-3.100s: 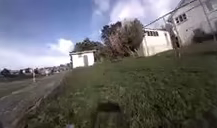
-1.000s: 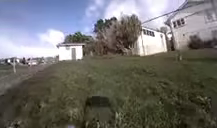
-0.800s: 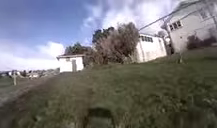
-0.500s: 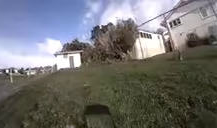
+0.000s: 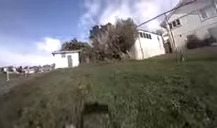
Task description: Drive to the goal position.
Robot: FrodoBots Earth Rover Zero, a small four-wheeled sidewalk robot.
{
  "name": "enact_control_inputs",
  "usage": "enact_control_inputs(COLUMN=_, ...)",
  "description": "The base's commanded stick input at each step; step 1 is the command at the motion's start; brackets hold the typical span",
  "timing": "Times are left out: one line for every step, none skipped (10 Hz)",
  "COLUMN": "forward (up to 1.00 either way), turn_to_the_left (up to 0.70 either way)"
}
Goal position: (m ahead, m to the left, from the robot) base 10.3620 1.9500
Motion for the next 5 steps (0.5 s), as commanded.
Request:
enact_control_inputs(forward=0.7, turn_to_the_left=0.0)
enact_control_inputs(forward=0.7, turn_to_the_left=0.0)
enact_control_inputs(forward=0.7, turn_to_the_left=0.0)
enact_control_inputs(forward=0.7, turn_to_the_left=0.0)
enact_control_inputs(forward=0.7, turn_to_the_left=0.0)
